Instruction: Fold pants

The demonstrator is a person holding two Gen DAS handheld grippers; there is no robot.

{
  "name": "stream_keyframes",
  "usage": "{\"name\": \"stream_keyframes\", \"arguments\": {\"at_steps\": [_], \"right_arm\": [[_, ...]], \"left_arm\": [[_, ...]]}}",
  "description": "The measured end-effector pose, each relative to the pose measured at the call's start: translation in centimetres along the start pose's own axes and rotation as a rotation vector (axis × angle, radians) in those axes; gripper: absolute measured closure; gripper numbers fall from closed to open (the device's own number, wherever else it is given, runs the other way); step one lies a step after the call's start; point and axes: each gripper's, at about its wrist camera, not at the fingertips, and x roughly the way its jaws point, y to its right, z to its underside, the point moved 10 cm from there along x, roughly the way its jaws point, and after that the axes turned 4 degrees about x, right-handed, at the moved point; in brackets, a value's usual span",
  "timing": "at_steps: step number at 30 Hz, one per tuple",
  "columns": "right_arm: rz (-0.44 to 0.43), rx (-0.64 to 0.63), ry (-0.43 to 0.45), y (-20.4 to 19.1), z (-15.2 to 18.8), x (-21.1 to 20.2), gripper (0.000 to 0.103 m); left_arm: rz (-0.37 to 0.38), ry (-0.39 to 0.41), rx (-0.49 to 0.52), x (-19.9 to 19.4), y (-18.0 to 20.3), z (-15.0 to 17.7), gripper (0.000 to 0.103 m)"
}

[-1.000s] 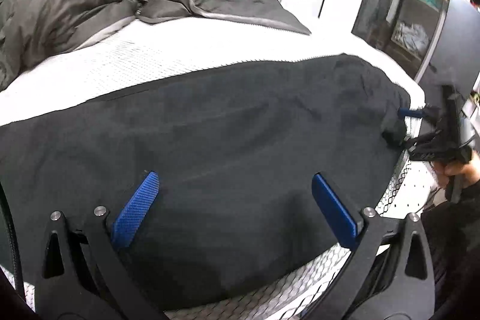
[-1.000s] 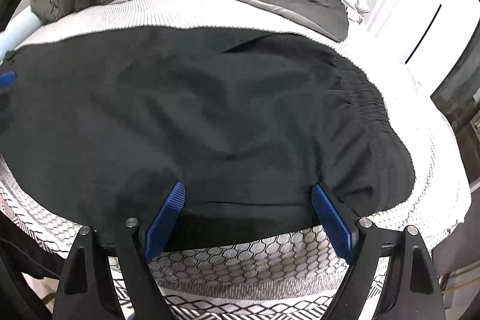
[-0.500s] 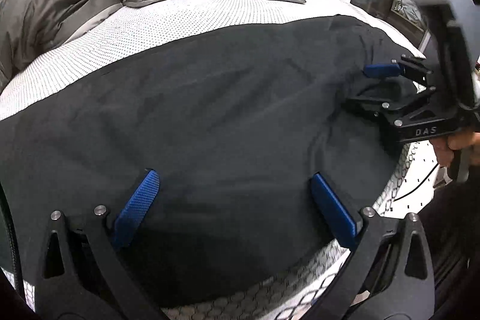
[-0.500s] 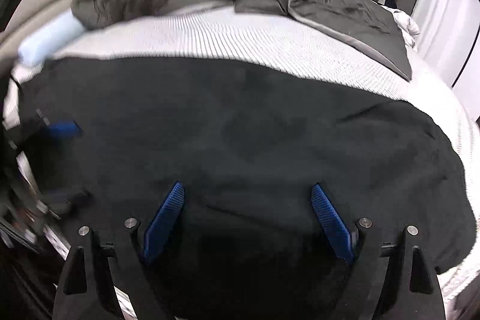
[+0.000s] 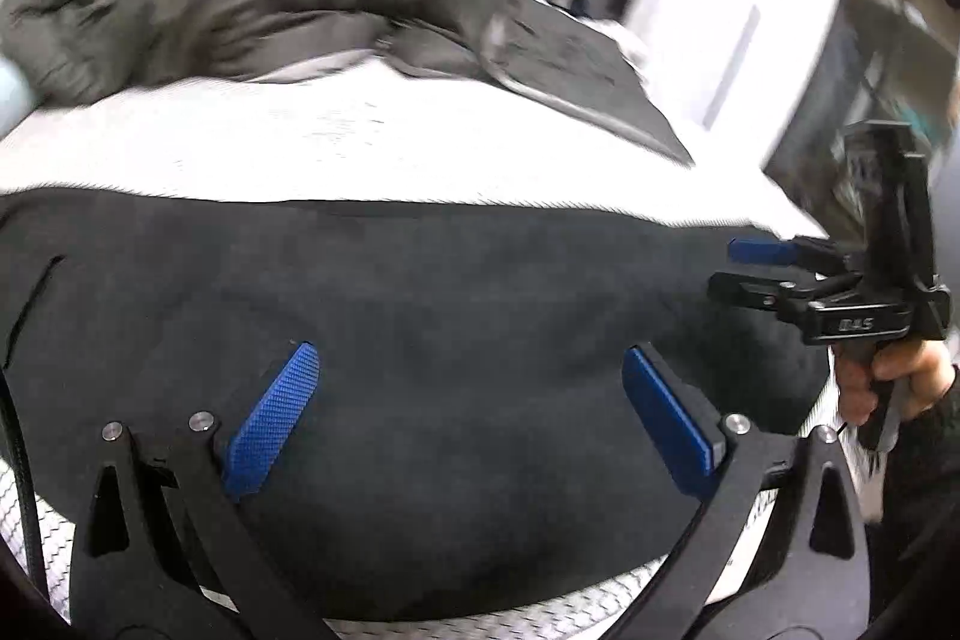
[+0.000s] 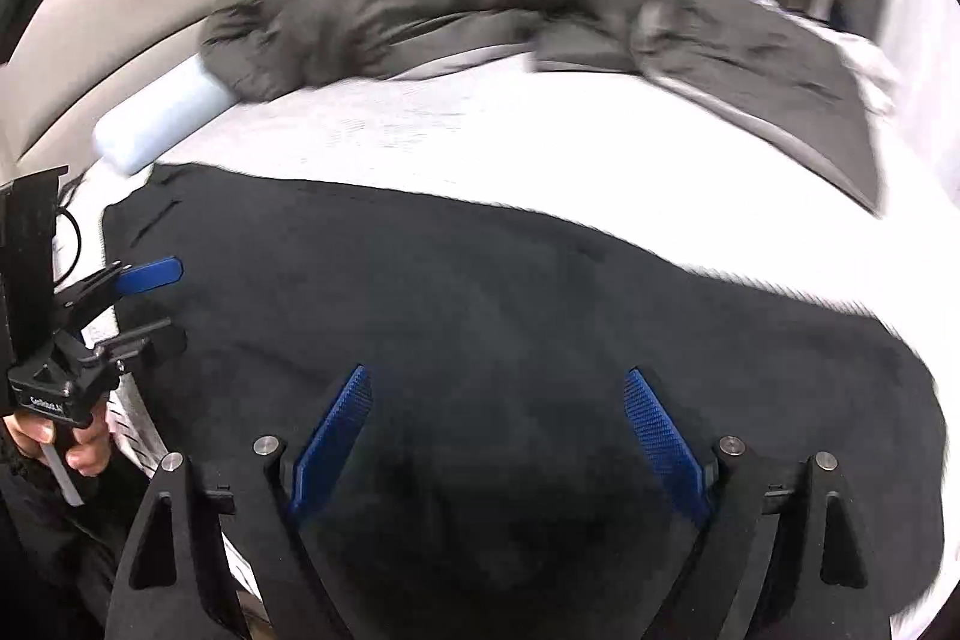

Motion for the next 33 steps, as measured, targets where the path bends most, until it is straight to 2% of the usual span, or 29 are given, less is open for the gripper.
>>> {"name": "stream_keyframes", "arguments": {"at_steps": [1, 5, 8, 12, 14, 15, 16, 17, 19, 24, 26, 27, 28, 29, 30, 33], "right_arm": [[-0.032, -0.037, -0.026, -1.2, -2.2, 2.1, 0.019], [-0.066, -0.132, -0.092, -3.0, -5.2, 6.3, 0.019], [-0.022, -0.239, -0.170, -3.0, -6.0, 10.0, 0.020], [0.018, -0.334, -0.275, -1.7, -5.3, 12.5, 0.024], [0.037, -0.342, -0.311, -0.7, -4.7, 13.1, 0.045], [0.029, -0.331, -0.325, -0.6, -4.6, 13.4, 0.050], [0.014, -0.338, -0.330, -0.8, -4.5, 13.4, 0.071], [0.021, -0.366, -0.313, -1.2, -4.6, 13.2, 0.096], [0.035, -0.377, -0.278, -1.6, -5.0, 12.5, 0.101], [0.082, -0.318, -0.148, -0.6, -8.1, 10.4, 0.102], [0.146, -0.292, -0.108, 0.4, -9.4, 10.7, 0.102], [0.165, -0.258, -0.116, 1.1, -9.5, 11.3, 0.102], [0.152, -0.230, -0.147, 1.1, -9.5, 12.1, 0.092], [0.138, -0.196, -0.189, 1.7, -9.0, 12.8, 0.074], [0.127, -0.165, -0.197, 2.0, -8.7, 12.8, 0.067], [0.139, -0.105, -0.085, 2.5, -8.3, 8.5, 0.058]], "left_arm": [[-0.010, 0.002, -0.026, 0.0, -0.9, -0.1, 0.002], [-0.032, -0.034, -0.140, 0.2, -4.5, 0.5, 0.002], [-0.050, -0.027, -0.166, -0.2, -6.0, 0.5, 0.002], [-0.047, -0.017, -0.140, -0.5, -6.2, 0.3, 0.002], [-0.050, -0.014, -0.123, -0.5, -6.0, 0.3, 0.002], [-0.052, -0.015, -0.117, -0.3, -5.6, 0.2, 0.002], [-0.051, -0.016, -0.115, -0.3, -5.4, 0.2, 0.002], [-0.051, -0.019, -0.115, -0.2, -5.4, 0.2, 0.002], [-0.046, -0.018, -0.116, -0.3, -5.3, 0.0, 0.002], [-0.055, -0.007, -0.114, -0.6, -5.4, -0.2, 0.002], [-0.066, -0.019, -0.115, -0.2, -5.6, 0.1, 0.002], [-0.073, -0.034, -0.118, 0.1, -5.7, 0.3, 0.002], [-0.074, -0.042, -0.119, 0.3, -5.6, 0.4, 0.002], [-0.075, -0.053, -0.118, 0.6, -5.6, 0.6, 0.002], [-0.077, -0.058, -0.118, 0.7, -5.5, 0.7, 0.002], [-0.050, -0.071, -0.085, 1.1, -4.3, 0.8, 0.002]]}}
